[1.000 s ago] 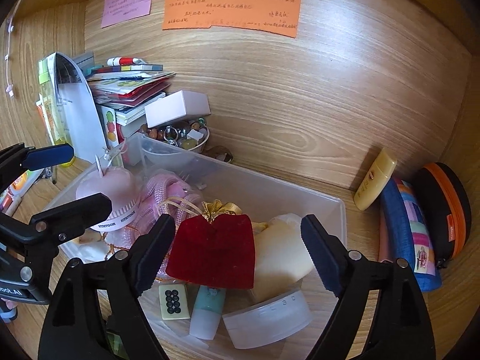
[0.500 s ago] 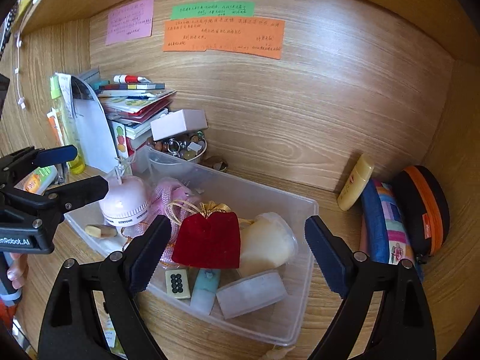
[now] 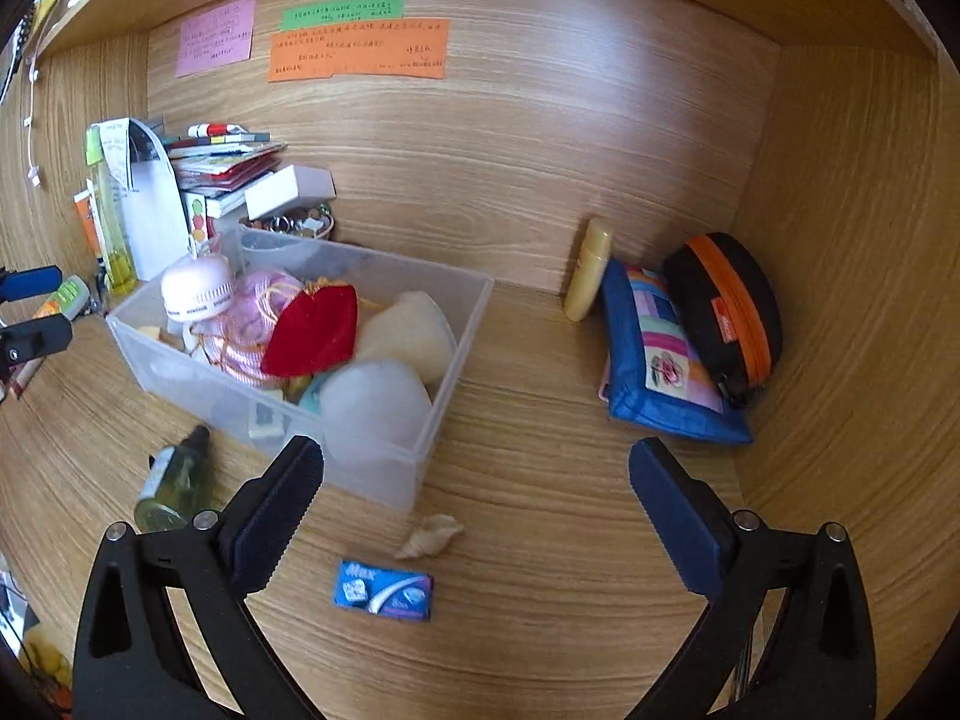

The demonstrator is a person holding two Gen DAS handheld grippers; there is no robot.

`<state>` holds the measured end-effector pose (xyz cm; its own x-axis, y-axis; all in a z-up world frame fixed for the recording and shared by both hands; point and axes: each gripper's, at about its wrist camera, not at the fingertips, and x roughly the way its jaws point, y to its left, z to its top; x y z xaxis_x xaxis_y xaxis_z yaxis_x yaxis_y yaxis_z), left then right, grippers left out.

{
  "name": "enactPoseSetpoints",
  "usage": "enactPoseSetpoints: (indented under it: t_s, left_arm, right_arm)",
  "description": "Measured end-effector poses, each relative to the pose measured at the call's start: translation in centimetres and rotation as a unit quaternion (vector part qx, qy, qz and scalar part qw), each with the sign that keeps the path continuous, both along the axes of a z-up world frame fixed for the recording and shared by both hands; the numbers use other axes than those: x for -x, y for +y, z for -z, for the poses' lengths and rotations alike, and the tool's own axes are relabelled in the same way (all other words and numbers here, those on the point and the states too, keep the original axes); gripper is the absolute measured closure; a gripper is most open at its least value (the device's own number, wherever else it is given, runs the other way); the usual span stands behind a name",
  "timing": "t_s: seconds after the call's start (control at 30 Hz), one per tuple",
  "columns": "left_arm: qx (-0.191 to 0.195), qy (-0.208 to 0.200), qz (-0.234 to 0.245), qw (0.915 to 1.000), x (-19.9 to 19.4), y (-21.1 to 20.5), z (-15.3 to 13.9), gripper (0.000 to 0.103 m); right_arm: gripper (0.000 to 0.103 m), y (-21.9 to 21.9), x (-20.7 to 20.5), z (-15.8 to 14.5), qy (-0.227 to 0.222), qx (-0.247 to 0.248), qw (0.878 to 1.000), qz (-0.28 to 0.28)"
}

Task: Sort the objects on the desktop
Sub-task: 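Grasp the small black clip with the left tool while the right tool grasps the blue Max blade pack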

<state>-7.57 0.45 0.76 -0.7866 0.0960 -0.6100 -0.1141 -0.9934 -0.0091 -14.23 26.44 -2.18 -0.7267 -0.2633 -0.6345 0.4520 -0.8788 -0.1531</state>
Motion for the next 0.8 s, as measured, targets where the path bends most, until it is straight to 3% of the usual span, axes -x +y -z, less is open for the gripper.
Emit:
enactPoseSetpoints:
  t_s: [0.37, 0.5, 0.53, 0.6, 0.67, 0.8]
  left_arm:
    - [0.053, -0.065, 0.023, 0.9962, -1.8, 1.6, 5.8, 0.004]
    - [0.043, -0.088, 0.037, 0.9944, -1.1, 2.0, 7.3, 0.006]
    - [0.035, -0.093, 0.042, 0.9942, -0.9, 2.1, 7.4, 0.008]
    - [0.025, -0.103, 0.055, 0.9928, -0.3, 2.3, 7.6, 0.028]
    - [0.026, -0.114, 0.065, 0.9911, 0.3, 2.7, 8.0, 0.037]
    - [0.034, -0.120, 0.078, 0.9892, 0.9, 3.7, 8.5, 0.039]
  right_arm:
    - [0.001, 1.0, -2.5, 5.6, -0.062, 0.001, 0.998, 0.000]
    - [0.001, 0.4, -2.7, 6.0, -0.062, -0.006, 0.998, -0.006]
    - [0.001, 0.1, -2.6, 5.9, -0.060, -0.009, 0.998, -0.013]
    - [0.001, -0.3, -2.6, 5.8, -0.054, -0.010, 0.998, -0.021]
    - [0.002, -0.7, -2.5, 5.8, -0.058, -0.009, 0.998, -0.035]
    - [0.005, -0.9, -2.3, 5.8, -0.059, -0.004, 0.998, -0.038]
